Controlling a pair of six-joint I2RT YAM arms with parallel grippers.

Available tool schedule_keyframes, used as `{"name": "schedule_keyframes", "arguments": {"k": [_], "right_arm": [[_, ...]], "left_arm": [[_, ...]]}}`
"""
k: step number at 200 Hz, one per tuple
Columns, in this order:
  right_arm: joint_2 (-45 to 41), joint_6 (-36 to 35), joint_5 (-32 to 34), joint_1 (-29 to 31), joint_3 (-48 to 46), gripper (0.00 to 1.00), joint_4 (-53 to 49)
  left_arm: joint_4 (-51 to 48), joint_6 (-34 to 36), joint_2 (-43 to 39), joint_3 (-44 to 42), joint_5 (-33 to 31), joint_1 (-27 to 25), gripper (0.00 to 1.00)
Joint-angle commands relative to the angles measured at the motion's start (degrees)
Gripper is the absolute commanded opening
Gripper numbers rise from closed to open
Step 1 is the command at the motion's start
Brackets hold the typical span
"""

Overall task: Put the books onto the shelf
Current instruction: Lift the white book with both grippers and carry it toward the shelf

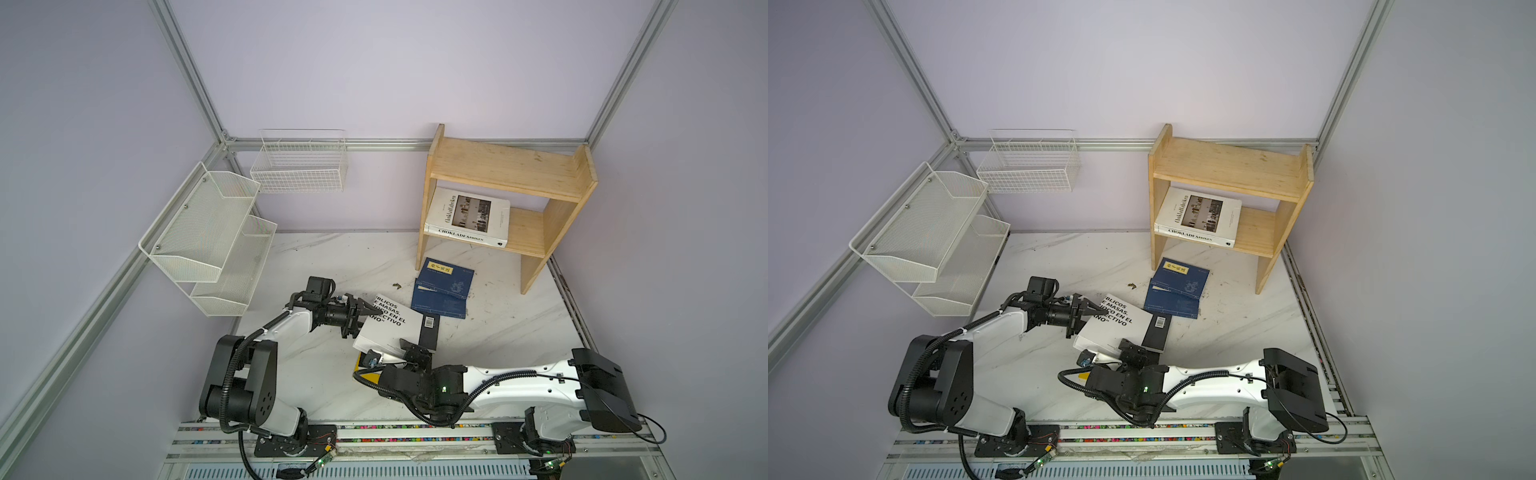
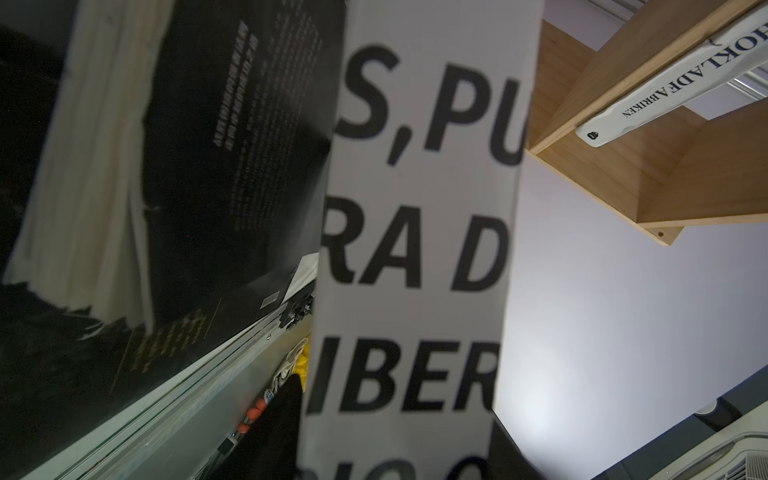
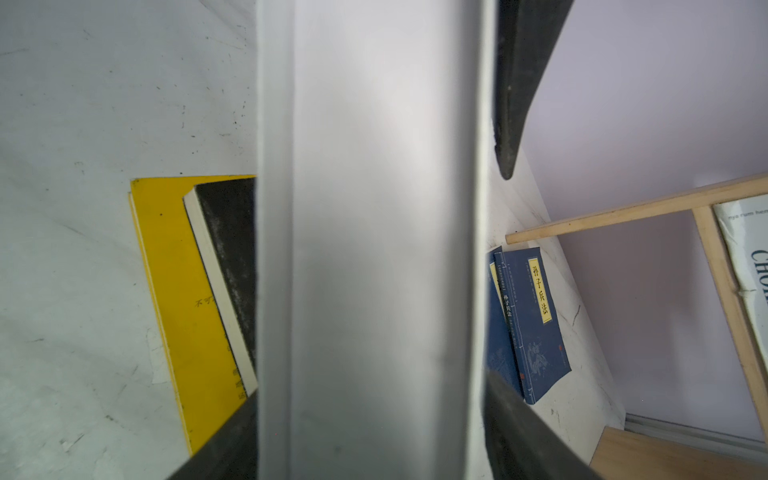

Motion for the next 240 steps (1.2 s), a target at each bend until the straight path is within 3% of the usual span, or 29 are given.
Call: {"name": "schedule_keyframes", "arguments": {"k": [1,47,76,107,143,179,203,223,240], "right_arm": [[-1.2,2.6,1.3,0.3,-0.9,0.82,2.0],[-3.4,8.3,3.9,-1.2,0.1,0.90,1.8],[-10.0,13.5,-2.2,-8.7,1.9,0.92,3.2],[-16.9,18.4,-9.6,-16.3,4.0,0.96,9.9],[-15.6,31.1,-18.3,-24.8,10.8,0.97,13.3],[-15.3,49.8,-24.8,-32.7,12.3,0.97,18.3],[-16.2,58.7,-37.3,-39.2,8.4,0.97,27.0],[-15.1,66.8,-51.9,-45.4,4.6,0.97,36.3],[-13.1,73.8,-62.2,-47.7,0.3,0.97,49.4]], "left_arm": [[0.6,-0.2,-0.6,6.6,1.5,-0.2,0.48],[0.5,-0.4,-0.4,8.9,-0.2,-0.2,0.43],[1.7,-1.2,-0.7,14.1,-6.1,-0.2,0.38],[11.2,-7.0,-0.6,19.8,-13.5,0.0,0.38],[24.3,-14.6,-1.4,21.9,-27.2,0.1,0.36],[24.8,-10.9,-4.5,25.6,-39.3,-1.8,0.37],[23.4,-6.9,-9.0,26.9,-47.7,-4.8,0.37],[23.7,-4.2,-11.5,26.7,-56.2,-8.0,0.36],[25.8,-1.9,-12.9,26.5,-61.9,-10.9,0.36]]}}
